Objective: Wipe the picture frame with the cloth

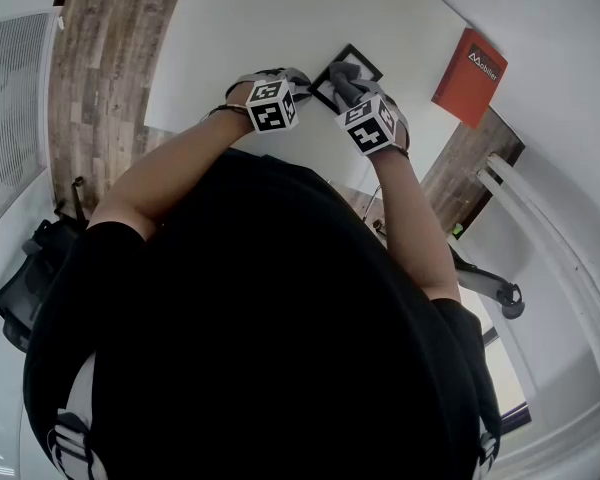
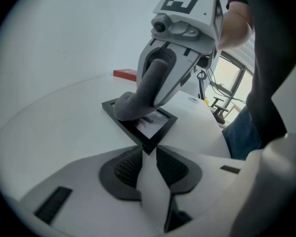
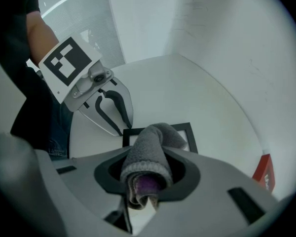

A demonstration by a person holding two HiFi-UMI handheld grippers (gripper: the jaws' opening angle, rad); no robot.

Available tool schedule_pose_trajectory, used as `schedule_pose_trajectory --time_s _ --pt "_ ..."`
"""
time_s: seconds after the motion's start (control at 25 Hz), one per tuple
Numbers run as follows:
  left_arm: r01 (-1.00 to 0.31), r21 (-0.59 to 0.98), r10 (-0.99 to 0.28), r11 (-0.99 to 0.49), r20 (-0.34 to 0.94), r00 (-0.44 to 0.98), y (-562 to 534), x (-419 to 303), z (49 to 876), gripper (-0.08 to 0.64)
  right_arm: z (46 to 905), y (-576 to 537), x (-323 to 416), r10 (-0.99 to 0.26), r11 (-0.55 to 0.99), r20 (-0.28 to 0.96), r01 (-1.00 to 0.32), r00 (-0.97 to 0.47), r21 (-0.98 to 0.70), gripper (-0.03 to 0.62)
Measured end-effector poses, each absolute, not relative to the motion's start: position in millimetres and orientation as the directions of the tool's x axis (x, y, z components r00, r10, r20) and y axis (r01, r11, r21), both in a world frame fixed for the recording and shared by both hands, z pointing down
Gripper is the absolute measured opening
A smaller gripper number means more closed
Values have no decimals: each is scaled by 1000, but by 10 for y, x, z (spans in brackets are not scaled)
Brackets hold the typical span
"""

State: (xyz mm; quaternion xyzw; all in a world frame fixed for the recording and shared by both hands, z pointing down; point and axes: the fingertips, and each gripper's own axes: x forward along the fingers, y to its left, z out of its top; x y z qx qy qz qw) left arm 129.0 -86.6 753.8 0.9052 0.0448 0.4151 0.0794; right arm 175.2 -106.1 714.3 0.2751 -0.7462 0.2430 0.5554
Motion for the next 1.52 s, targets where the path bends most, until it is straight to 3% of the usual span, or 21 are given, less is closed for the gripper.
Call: schedule_pose_trajectory --time_s 0.68,1.52 --pt "2 163 124 -987 743 657 -868 1284 7538 97 7085 -593 1372 -74 768 956 -627 -284 -127 107" --pt "-13 174 121 -985 733 669 -887 1291 7541 94 6936 -751 1560 -103 738 954 -664 -283 -117 107"
